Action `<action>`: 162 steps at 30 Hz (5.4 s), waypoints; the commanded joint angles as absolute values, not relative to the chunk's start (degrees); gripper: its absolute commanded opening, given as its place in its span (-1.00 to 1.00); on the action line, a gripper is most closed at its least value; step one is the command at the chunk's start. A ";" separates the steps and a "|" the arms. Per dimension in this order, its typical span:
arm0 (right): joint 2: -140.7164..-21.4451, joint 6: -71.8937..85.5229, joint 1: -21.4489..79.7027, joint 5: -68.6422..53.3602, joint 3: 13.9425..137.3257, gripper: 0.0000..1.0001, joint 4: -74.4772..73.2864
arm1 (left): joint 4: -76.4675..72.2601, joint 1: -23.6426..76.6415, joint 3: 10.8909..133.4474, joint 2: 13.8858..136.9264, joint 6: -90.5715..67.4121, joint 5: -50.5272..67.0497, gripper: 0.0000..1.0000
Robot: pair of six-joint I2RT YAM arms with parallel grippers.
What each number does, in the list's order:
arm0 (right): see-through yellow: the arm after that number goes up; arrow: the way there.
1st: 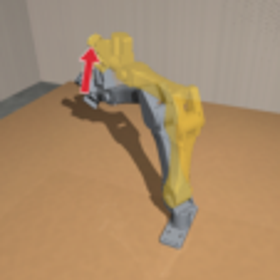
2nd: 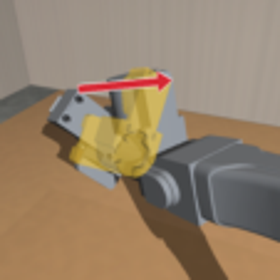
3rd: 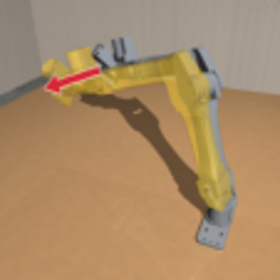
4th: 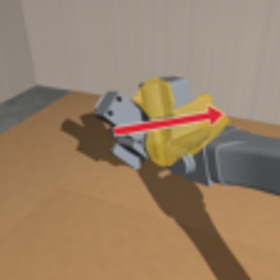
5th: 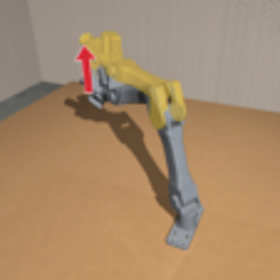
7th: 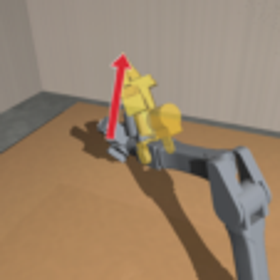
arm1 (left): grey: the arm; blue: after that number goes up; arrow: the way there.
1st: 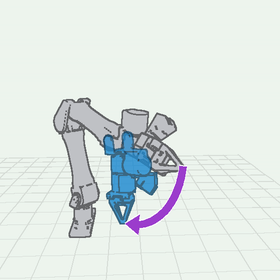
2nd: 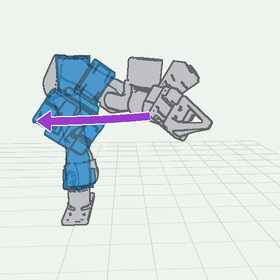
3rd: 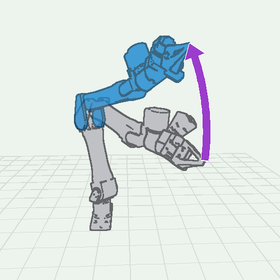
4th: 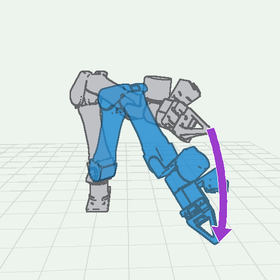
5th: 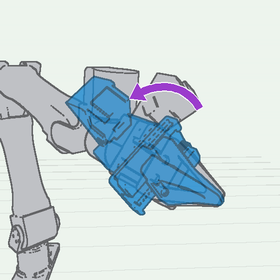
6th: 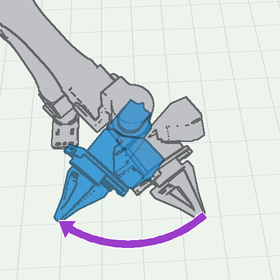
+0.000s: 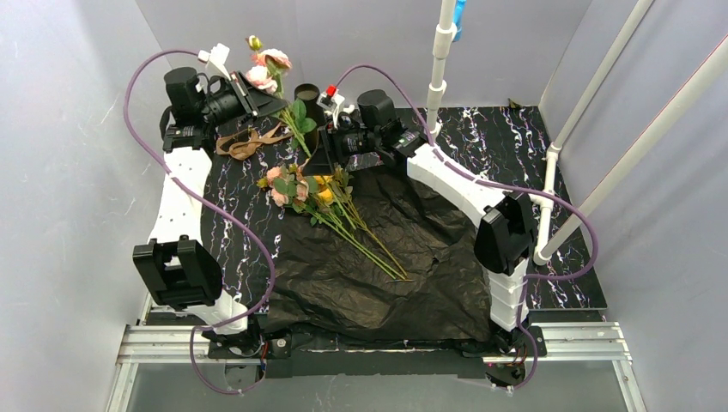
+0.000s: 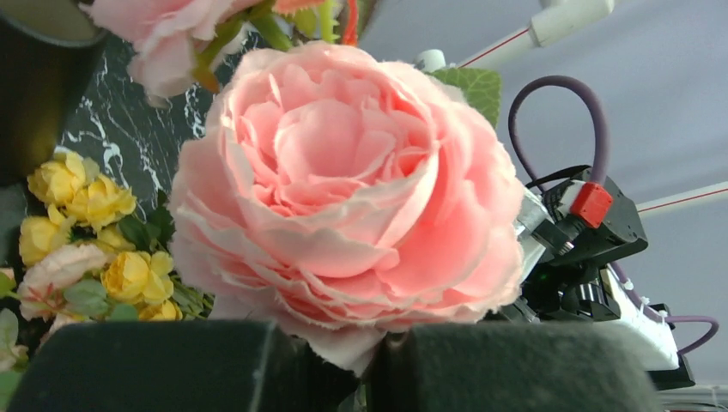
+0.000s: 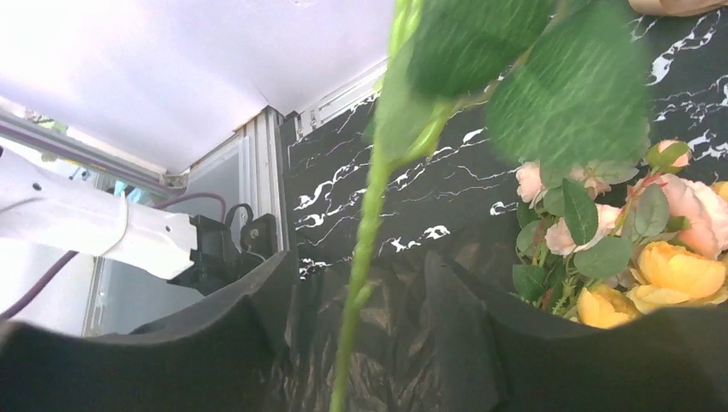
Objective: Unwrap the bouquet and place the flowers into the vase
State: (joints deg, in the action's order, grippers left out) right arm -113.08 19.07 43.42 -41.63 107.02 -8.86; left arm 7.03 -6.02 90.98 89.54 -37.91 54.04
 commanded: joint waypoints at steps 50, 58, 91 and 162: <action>-111.26 1.68 30.50 -33.42 107.41 0.87 -36.53 | -3.01 4.25 135.88 124.12 -4.66 24.95 -0.75; -112.06 -1.54 30.50 -33.60 105.36 0.61 -39.35 | -0.77 4.52 132.99 121.80 -5.42 22.49 0.04; -117.08 -11.41 43.63 -19.18 93.64 0.12 -40.91 | 13.37 2.12 90.62 71.20 4.84 16.01 0.96; -90.09 8.46 47.11 -24.03 85.39 -0.93 -2.28 | 8.42 3.82 91.68 82.24 -30.54 49.06 -0.97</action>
State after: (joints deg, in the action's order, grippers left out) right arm -90.43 10.13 46.92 -23.94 83.77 -3.40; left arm 8.91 4.05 87.55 82.35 -34.28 49.39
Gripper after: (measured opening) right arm 0.055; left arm 0.156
